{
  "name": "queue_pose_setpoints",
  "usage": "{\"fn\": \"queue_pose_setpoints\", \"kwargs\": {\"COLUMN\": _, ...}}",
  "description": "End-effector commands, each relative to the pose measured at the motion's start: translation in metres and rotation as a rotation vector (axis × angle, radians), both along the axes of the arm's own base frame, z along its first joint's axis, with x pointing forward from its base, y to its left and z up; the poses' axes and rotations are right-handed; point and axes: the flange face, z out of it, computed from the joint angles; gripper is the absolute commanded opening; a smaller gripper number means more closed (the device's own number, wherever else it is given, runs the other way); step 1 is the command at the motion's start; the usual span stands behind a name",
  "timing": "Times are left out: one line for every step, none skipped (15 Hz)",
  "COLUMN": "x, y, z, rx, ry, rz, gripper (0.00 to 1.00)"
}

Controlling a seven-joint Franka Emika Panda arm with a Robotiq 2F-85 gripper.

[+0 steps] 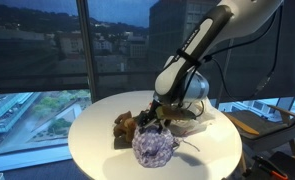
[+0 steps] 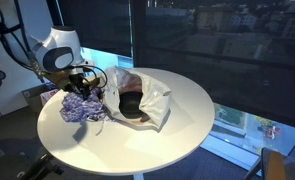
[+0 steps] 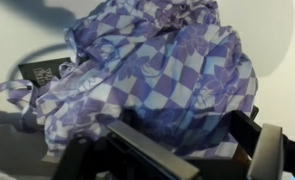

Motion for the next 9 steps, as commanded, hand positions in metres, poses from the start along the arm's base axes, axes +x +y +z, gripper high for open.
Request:
{"fn": "queue_pose_setpoints", "kwargs": {"x": -0.006, "y": 0.02, "z": -0.023, "rx": 0.028, "ry": -0.011, "rz": -0.012, "gripper": 1.0}}
{"fn": "queue_pose_setpoints", "kwargs": {"x": -0.012, "y": 0.024, "z": -0.029, "rx": 0.026, "ry": -0.001, "rz": -0.001, "gripper": 1.0}}
{"fn": "queue_pose_setpoints", "kwargs": {"x": -0.017, "y": 0.028, "z": -0.035, "rx": 0.02, "ry": 0.0, "rz": 0.015, "gripper": 1.0}}
{"fn": "queue_pose_setpoints", "kwargs": {"x": -0.022, "y": 0.031, "z": -0.04, "rx": 0.016, "ry": 0.002, "rz": 0.026, "gripper": 1.0}}
{"fn": "queue_pose_setpoints", "kwargs": {"x": -0.026, "y": 0.032, "z": -0.042, "rx": 0.011, "ry": -0.001, "rz": 0.042, "gripper": 0.75}}
{"fn": "queue_pose_setpoints", "kwargs": {"x": -0.029, "y": 0.033, "z": -0.041, "rx": 0.007, "ry": -0.011, "rz": 0.057, "gripper": 0.74}}
{"fn": "queue_pose_setpoints", "kwargs": {"x": -0.032, "y": 0.033, "z": -0.04, "rx": 0.004, "ry": -0.019, "rz": 0.062, "gripper": 0.66}}
{"fn": "queue_pose_setpoints", "kwargs": {"x": -0.034, "y": 0.031, "z": -0.037, "rx": 0.003, "ry": -0.028, "rz": 0.061, "gripper": 0.58}}
{"fn": "queue_pose_setpoints", "kwargs": {"x": -0.036, "y": 0.028, "z": -0.034, "rx": 0.007, "ry": -0.034, "rz": 0.057, "gripper": 0.49}}
